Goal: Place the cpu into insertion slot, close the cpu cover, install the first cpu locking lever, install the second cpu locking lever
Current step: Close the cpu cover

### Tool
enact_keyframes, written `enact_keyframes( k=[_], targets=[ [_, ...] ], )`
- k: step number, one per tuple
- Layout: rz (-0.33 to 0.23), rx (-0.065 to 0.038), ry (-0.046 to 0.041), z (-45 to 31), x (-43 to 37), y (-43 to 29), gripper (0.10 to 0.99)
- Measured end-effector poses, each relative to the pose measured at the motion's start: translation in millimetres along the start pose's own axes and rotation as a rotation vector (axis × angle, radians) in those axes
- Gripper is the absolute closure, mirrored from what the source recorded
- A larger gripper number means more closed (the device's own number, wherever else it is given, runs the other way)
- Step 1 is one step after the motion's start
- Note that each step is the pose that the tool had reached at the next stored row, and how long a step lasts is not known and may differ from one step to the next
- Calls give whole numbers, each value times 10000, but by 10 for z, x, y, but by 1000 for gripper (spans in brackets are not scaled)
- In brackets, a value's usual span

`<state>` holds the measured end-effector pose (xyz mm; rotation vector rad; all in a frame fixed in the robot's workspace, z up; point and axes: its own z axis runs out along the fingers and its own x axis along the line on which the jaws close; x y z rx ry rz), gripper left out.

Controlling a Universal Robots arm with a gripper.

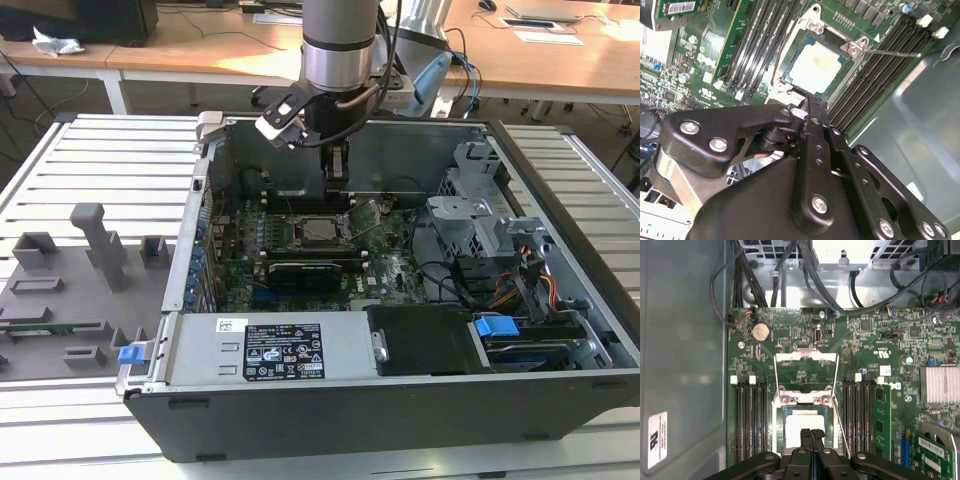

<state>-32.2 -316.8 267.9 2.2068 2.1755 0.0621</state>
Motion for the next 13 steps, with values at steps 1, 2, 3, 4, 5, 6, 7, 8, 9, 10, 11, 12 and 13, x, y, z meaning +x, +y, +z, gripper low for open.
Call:
enact_keyframes(
  k=[1,2,3,4,5,6,7,8,9,10,11,12,13],
  targets=[
    [0,0,0,1,0,19,980],
    [1,0,-1,3,1,53,980],
    [1,0,0,5,1,86,980],
    [0,0,0,7,2,126,980],
    [1,0,0,9,2,156,980],
    [1,0,0,11,2,184,980],
    [0,0,-1,14,3,242,980],
    [2,0,-1,16,4,276,980],
    [0,0,-1,18,4,319,980],
    [0,0,-1,20,5,356,980],
    [1,0,-1,23,5,395,980],
    [0,1,-2,25,6,449,980],
    [1,0,-1,28,7,485,980]
  ],
)
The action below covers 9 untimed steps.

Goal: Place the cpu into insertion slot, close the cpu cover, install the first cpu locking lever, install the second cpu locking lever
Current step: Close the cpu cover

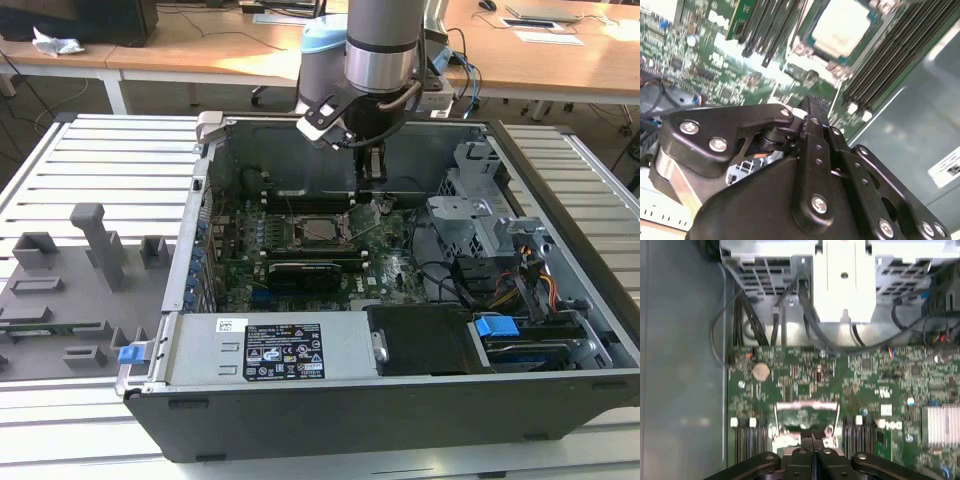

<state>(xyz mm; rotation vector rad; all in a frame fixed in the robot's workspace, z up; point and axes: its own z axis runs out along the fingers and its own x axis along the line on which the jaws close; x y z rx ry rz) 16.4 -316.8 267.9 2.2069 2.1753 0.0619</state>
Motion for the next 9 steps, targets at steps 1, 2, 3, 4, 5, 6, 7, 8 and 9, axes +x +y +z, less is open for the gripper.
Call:
enact_keyframes(
  k=[1,2,3,4,5,6,7,8,9],
  targets=[
    [-2,-1,2,3,1,40,980],
    [1,0,1,6,2,95,980],
    [-1,0,0,8,2,130,980],
    [0,0,0,11,2,190,980],
    [0,0,0,14,3,249,980],
    [-2,-1,2,19,5,313,980],
    [-2,-1,2,20,5,328,980],
    [0,0,0,20,5,339,980],
    [-1,0,0,20,5,349,980]
  ],
)
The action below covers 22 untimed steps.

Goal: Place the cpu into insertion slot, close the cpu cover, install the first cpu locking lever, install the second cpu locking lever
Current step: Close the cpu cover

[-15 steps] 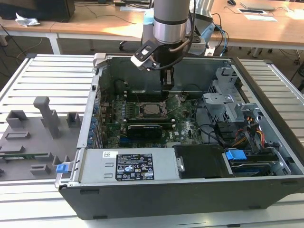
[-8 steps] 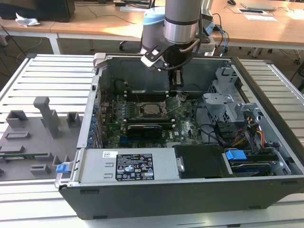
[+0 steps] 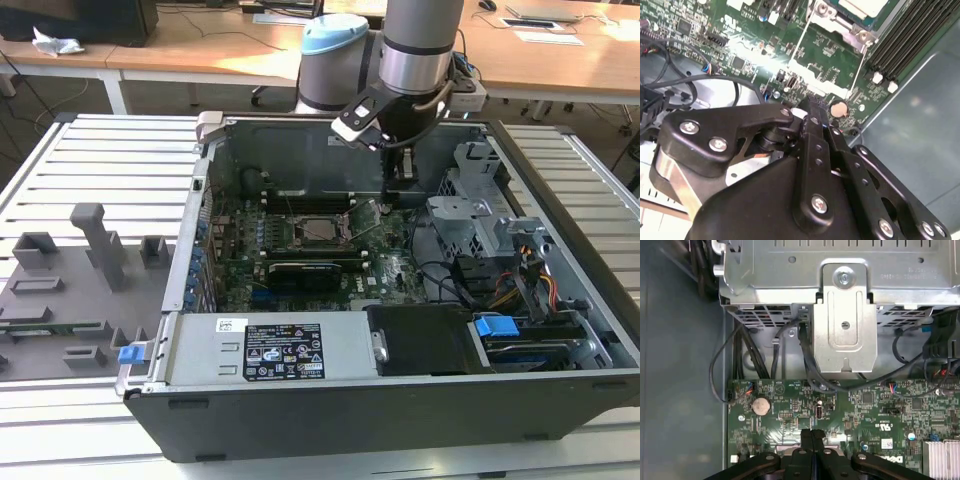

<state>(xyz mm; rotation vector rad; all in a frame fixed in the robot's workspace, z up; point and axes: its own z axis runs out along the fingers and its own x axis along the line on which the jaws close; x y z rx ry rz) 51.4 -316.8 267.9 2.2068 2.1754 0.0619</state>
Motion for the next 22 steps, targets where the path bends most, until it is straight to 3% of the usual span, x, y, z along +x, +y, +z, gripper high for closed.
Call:
enact_keyframes(
  k=[5,12,19,20,21,22],
  targets=[
    [0,9,0,27,-1,8,980],
    [0,95,-1,189,1,41,980],
    [0,110,-3,261,0,45,980],
    [-2,145,-1,262,1,46,980],
    [0,425,-5,265,1,50,980],
    [0,583,-8,265,1,53,980]
  ],
)
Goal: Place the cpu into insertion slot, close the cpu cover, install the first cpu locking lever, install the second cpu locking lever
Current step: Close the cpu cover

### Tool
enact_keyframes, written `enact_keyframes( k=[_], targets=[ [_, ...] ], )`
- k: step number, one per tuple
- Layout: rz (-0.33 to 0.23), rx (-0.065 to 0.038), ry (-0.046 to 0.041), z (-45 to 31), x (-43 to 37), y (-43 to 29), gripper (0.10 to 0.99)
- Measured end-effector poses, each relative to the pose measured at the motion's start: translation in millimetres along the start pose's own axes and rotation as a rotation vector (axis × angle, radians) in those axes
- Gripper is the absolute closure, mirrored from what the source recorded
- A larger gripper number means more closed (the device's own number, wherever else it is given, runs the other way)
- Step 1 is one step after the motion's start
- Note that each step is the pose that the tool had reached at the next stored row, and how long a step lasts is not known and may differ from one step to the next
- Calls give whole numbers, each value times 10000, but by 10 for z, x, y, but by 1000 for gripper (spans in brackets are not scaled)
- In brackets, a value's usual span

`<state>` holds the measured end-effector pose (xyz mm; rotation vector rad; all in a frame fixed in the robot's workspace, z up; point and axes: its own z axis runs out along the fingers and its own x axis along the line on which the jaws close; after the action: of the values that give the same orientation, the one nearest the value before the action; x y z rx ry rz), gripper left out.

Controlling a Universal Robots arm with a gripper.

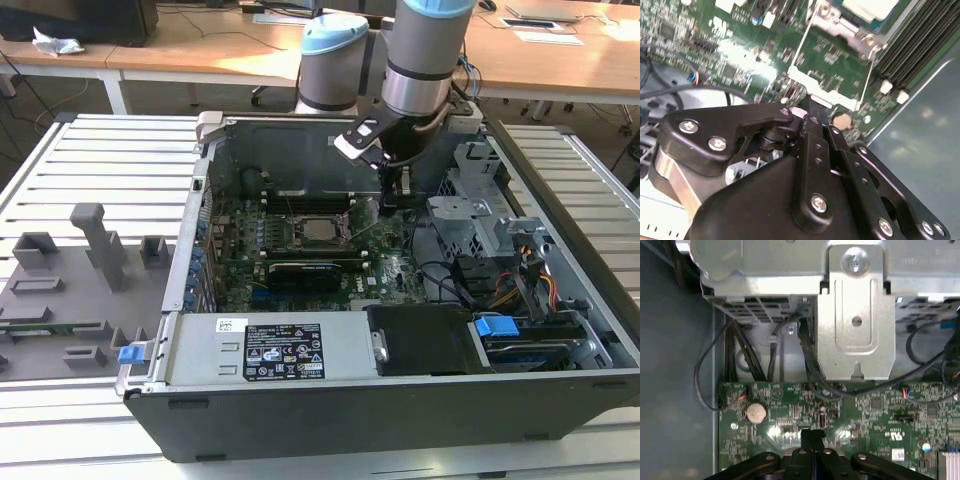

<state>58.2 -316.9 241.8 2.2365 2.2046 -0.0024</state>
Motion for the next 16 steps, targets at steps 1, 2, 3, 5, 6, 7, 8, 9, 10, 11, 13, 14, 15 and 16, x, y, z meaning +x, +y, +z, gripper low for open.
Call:
enact_keyframes(
  k=[1,2,3,5,6,7,8,9,10,11,13,14,15,16],
  targets=[
    [-2,184,-3,1,0,5,980],
    [-2,387,-5,1,0,11,980],
    [-1,643,-8,2,1,17,980],
    [-4,1047,-14,3,1,26,980],
    [-3,1076,-16,3,1,26,980],
    [-2,1090,-17,2,1,25,980],
    [-2,1102,-17,2,0,24,980],
    [-3,1087,-16,3,0,2,980],
    [-4,1049,-15,3,-1,-55,980],
    [-4,1027,-12,3,-1,-104,980],
    [-3,993,-13,3,-3,-197,980],
    [-3,975,-13,3,-3,-235,980],
    [-2,963,-12,3,-4,-262,980],
    [-3,944,-12,3,-4,-298,980]
  ],
)
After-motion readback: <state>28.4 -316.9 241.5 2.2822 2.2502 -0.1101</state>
